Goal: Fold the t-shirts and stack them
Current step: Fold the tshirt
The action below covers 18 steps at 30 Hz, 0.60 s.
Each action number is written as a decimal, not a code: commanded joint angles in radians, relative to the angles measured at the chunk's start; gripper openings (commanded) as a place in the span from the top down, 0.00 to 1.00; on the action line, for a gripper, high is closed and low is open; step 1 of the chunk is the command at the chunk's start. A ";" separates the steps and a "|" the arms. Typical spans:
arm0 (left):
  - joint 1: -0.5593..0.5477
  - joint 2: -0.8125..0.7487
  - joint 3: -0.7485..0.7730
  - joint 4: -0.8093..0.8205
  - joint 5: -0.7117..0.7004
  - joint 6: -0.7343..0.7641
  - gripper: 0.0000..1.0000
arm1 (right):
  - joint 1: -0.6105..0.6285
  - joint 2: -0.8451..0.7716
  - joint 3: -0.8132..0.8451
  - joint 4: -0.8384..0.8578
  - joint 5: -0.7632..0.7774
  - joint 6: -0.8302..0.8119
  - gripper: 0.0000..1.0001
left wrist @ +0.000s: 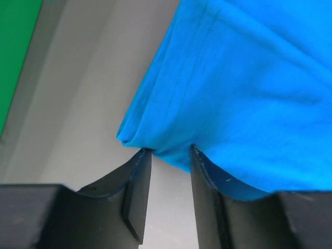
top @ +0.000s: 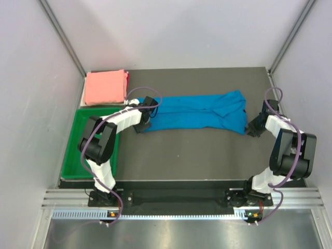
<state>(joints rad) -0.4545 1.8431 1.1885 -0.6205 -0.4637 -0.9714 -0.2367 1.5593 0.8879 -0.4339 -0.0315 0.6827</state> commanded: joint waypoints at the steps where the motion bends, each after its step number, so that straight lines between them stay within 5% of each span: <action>1: 0.008 0.045 0.014 -0.010 -0.056 -0.007 0.60 | -0.042 0.016 -0.017 0.064 0.001 -0.037 0.77; 3: 0.008 0.050 0.022 -0.010 -0.072 0.000 0.72 | -0.058 0.008 -0.023 0.081 -0.005 -0.058 0.99; 5: 0.008 0.053 0.028 -0.008 -0.075 0.013 0.91 | -0.076 -0.001 -0.023 0.075 -0.001 -0.083 1.00; 7: 0.008 0.050 0.036 -0.016 -0.082 0.025 1.00 | -0.088 -0.027 -0.020 0.049 0.025 -0.097 1.00; 10: 0.007 0.030 0.033 -0.042 -0.118 0.030 1.00 | -0.098 -0.065 -0.009 -0.008 0.079 -0.133 1.00; 13: 0.007 0.010 0.017 -0.036 -0.116 0.043 1.00 | -0.092 -0.116 -0.029 0.012 -0.043 -0.156 1.00; 15: 0.007 0.011 0.022 -0.039 -0.115 0.053 1.00 | -0.066 -0.160 -0.046 0.018 -0.053 -0.144 0.91; 16: 0.005 0.015 0.026 -0.044 -0.113 0.054 1.00 | -0.052 -0.183 -0.058 0.020 -0.054 -0.123 0.78; 18: 0.004 0.015 0.029 -0.047 -0.109 0.056 0.94 | -0.041 -0.202 -0.075 0.029 -0.074 -0.095 0.72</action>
<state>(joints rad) -0.4541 1.8683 1.2125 -0.6273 -0.5327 -0.9382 -0.3019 1.4143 0.8318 -0.4301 -0.0589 0.5690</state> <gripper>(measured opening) 0.043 0.255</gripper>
